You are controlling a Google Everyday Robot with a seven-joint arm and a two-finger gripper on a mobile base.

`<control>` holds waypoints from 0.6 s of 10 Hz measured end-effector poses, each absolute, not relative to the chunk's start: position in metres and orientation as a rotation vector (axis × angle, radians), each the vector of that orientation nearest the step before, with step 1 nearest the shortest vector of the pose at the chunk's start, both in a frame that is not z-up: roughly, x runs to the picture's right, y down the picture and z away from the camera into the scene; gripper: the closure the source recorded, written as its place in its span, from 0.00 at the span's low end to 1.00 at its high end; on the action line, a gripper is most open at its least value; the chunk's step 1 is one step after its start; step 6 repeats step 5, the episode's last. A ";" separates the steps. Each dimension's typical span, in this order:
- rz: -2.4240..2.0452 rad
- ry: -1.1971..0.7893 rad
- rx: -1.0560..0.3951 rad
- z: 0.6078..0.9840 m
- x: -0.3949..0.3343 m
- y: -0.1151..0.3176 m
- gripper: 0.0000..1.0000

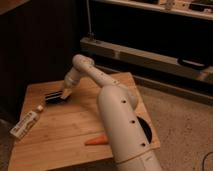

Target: Place the eraser on the white sponge

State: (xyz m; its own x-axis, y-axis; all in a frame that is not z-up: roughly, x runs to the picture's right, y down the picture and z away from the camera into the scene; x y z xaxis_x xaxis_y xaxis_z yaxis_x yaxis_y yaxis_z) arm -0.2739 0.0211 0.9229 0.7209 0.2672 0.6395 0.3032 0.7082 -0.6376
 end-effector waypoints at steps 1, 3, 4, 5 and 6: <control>-0.016 -0.806 -0.816 0.924 -0.273 0.023 0.24; -0.007 -0.822 -0.816 0.924 -0.271 0.021 0.20; -0.008 -0.822 -0.816 0.924 -0.271 0.022 0.20; -0.010 -0.824 -0.817 0.923 -0.274 0.022 0.20; -0.010 -0.824 -0.817 0.923 -0.274 0.022 0.20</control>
